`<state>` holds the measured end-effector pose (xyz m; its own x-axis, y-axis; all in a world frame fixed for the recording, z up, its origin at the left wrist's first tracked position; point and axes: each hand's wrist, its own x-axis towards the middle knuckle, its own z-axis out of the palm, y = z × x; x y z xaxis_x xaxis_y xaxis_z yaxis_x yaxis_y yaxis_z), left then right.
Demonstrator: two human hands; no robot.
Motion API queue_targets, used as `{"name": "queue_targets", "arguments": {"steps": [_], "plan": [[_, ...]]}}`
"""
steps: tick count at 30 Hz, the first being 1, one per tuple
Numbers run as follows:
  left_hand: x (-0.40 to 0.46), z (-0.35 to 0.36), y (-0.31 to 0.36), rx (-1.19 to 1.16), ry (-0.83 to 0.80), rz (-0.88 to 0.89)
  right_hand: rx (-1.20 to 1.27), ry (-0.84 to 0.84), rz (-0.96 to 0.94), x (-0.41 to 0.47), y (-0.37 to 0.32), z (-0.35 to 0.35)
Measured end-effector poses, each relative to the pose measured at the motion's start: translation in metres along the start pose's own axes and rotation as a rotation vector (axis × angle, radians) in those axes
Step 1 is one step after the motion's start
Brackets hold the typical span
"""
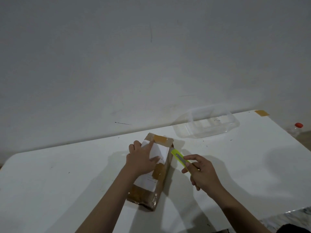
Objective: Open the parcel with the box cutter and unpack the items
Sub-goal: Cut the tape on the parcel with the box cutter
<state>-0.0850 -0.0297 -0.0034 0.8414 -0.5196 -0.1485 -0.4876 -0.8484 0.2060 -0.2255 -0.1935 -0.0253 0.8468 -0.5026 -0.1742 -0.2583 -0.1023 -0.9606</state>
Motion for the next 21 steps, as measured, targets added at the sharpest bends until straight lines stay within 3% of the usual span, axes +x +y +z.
{"name": "queue_targets", "arguments": {"steps": [4,7,16,21], "plan": [[-0.02,-0.004,-0.011,-0.104,-0.182,0.062,0.006,-0.01,-0.017,0.009,-0.003,0.005],[-0.029,0.002,-0.018,-0.039,-0.25,0.129,-0.017,-0.008,-0.01,0.017,-0.006,0.01],[-0.034,0.021,-0.021,-0.031,-0.093,0.181,-0.033,-0.011,-0.01,0.026,-0.018,0.016],[-0.034,0.03,-0.016,-0.143,0.024,0.186,-0.03,-0.021,-0.004,0.01,-0.016,0.001]]}}
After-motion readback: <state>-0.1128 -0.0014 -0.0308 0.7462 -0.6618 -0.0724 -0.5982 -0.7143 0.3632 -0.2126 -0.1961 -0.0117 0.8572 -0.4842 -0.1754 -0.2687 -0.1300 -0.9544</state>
